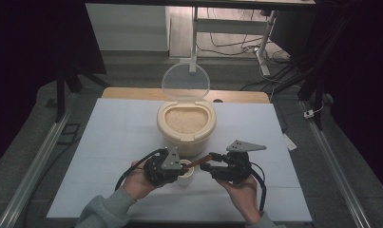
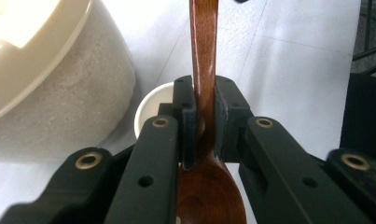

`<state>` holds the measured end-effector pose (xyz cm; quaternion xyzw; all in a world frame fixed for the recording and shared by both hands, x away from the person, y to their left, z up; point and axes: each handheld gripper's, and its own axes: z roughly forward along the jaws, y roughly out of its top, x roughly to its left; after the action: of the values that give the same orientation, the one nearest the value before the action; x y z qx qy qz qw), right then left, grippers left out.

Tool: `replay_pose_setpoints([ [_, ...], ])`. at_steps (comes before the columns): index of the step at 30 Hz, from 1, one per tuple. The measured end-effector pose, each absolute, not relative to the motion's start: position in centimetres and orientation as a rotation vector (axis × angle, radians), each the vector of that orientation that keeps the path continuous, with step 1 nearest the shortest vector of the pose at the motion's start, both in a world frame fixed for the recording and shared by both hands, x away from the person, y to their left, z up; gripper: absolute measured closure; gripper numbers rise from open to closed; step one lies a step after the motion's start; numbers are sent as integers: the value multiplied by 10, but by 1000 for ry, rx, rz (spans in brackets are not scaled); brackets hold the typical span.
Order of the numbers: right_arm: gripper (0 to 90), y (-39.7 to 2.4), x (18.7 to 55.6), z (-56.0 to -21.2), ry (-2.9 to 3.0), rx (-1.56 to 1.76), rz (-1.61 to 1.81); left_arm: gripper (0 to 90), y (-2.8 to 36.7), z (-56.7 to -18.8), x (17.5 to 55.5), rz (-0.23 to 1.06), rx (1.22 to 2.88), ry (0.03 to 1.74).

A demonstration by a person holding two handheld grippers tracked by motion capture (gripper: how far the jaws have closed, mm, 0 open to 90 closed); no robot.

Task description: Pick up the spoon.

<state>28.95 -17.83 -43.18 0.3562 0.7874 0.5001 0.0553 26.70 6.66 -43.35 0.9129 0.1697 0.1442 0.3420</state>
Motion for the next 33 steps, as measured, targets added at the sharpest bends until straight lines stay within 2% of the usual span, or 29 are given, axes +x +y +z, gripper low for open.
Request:
replay_pose_setpoints([
  [5, 501, -178, 289, -431, 2382, 1081, 1562, 794, 65, -433, 266, 381, 2372, 434],
  [6, 565, -178, 289, -431, 2382, 1081, 1575, 794, 65, -433, 265, 386, 2369, 435],
  [21, 813, -185, 291, -427, 2363, 1082, 1862, 796, 61, -437, 265, 385, 2390, 423],
  [30, 833, -185, 289, -424, 2351, 1019, 1921, 796, 63, -433, 263, 384, 2372, 416],
  [33, 833, -185, 288, -420, 2324, 999, 1939, 744, 68, -431, 263, 372, 2311, 449],
])
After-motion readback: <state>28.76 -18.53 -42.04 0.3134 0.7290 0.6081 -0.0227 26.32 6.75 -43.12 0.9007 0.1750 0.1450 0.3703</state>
